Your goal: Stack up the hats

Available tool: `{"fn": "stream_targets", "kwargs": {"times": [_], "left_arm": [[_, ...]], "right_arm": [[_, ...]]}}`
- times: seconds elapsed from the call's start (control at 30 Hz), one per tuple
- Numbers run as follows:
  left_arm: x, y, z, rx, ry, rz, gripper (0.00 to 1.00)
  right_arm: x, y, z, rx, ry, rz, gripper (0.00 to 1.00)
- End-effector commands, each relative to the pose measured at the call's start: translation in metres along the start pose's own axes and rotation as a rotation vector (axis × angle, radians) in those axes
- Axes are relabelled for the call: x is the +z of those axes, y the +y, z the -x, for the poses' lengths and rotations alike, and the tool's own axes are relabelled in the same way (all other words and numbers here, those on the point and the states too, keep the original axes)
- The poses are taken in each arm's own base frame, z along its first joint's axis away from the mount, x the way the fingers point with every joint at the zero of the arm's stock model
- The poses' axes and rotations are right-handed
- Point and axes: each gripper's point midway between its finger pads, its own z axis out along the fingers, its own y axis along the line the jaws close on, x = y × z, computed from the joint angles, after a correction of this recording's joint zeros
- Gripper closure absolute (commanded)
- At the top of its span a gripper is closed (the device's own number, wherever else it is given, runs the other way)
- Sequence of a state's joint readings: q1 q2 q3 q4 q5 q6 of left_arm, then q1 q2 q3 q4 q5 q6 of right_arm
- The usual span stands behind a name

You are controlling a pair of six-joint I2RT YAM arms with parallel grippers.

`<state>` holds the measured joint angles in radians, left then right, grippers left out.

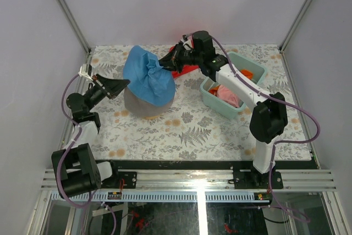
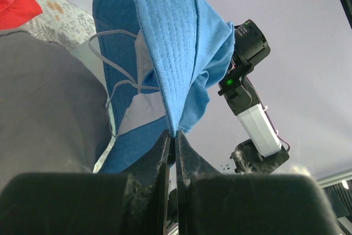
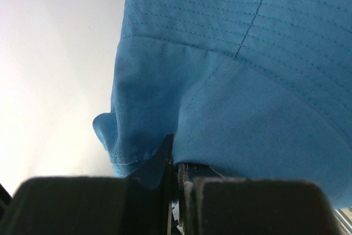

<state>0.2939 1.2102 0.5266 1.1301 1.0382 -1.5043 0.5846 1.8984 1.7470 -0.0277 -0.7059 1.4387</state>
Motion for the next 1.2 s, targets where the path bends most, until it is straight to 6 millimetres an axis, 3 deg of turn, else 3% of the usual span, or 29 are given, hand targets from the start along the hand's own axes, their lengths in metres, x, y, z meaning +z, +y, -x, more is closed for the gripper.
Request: {"fn": "stream_targets", "kwargs": {"times": [0.0, 0.27, 0.47, 0.8, 0.97, 1.17], "left_arm": [[-0.017, 0.009, -0.002, 0.040, -0.015, 0.045, 1.00], [-0.038, 0.037, -0.006, 0.017, -0.023, 0.148, 1.00], [-0.054, 0.067, -0.010, -0.020, -0.052, 0.226, 1.00], [-0.068, 0.099, -0.005, -0.084, -0.094, 0.281, 1.00], [-0.071, 0.109, -0.002, -0.117, -0.111, 0.286, 1.00], [-0.072, 0.119, -0.001, -0.162, -0.122, 0.281, 1.00]], "right_arm": [[-0.001, 0.018, -0.007, -0.039, 0.008, 0.035, 1.00], [0.012, 0.010, -0.010, -0.044, 0.024, 0.013, 0.98], [0.022, 0.007, -0.016, -0.071, 0.045, -0.007, 0.86], [0.024, 0.014, -0.017, -0.163, 0.090, 0.011, 0.36], [0.007, 0.005, 0.004, -0.242, 0.064, -0.034, 0.27], [-0.025, -0.029, 0.039, -0.283, -0.001, -0.134, 0.25]]}}
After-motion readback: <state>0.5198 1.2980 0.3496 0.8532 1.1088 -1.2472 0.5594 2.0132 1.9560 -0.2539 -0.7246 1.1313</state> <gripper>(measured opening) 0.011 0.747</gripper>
